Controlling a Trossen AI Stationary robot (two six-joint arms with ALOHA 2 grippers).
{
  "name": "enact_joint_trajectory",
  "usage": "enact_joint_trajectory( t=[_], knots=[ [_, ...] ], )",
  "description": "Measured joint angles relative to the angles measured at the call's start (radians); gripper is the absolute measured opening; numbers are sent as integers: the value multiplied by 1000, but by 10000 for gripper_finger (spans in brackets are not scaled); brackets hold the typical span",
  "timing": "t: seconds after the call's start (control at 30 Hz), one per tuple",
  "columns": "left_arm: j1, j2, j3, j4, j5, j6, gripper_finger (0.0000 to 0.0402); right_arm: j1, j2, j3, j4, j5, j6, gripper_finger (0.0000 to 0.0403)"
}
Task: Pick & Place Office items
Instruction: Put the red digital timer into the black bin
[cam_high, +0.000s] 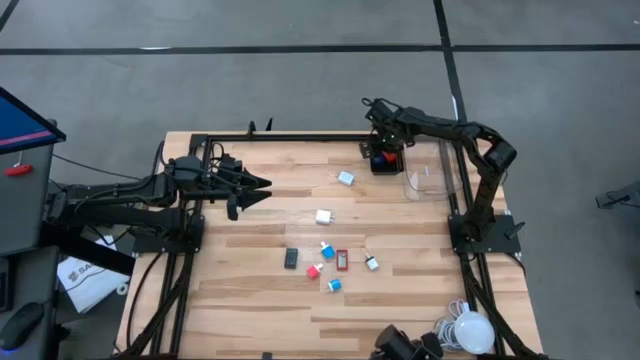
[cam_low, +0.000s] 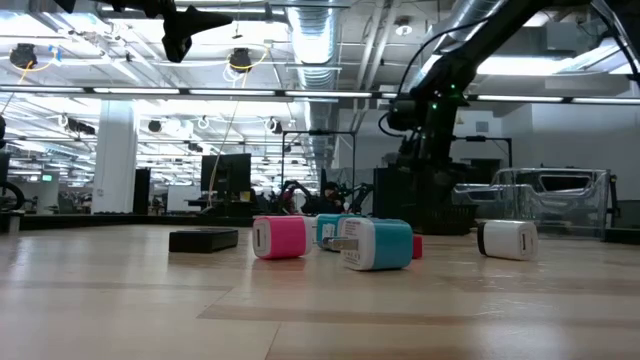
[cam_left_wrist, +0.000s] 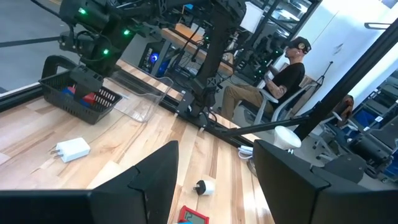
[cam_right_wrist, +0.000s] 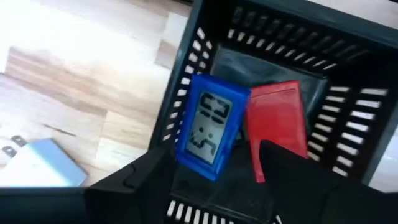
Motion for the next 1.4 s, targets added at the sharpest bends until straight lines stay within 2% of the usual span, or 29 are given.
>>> enact_joint_trajectory(
  t=[0.13, 0.3, 0.43, 0.57, 0.7, 0.9, 1.13, 1.27, 1.4],
  knots=[
    [0, 0, 0, 0, 0, -11, 204, 26, -30, 0, -5, -23, -8, 225],
    [0, 0, 0, 0, 0, -14, 204, 113, -119, 0, -29, -27, -26, 216],
    [0, 0, 0, 0, 0, -14, 204, 228, -211, 0, -31, -52, -27, 207],
    [0, 0, 0, -1, 0, -13, 204, 402, -275, 1, -65, -53, 4, 201],
    [0, 0, 0, -3, 0, -10, 204, 569, -264, 1, -134, -52, 255, 197],
    [0, 0, 0, -2, 0, -10, 204, 780, -174, 0, -65, -42, 595, 200],
    [0, 0, 0, 0, 14, -13, 204, 974, -94, 0, -28, 60, 1016, 214],
    [0, 0, 0, 1, 36, -20, 204, 1059, -69, 0, -12, 134, 1165, 229],
    [0, -2, 0, 4, 52, -30, 204, 1086, -41, 0, 18, 212, 1213, 247]
  ],
)
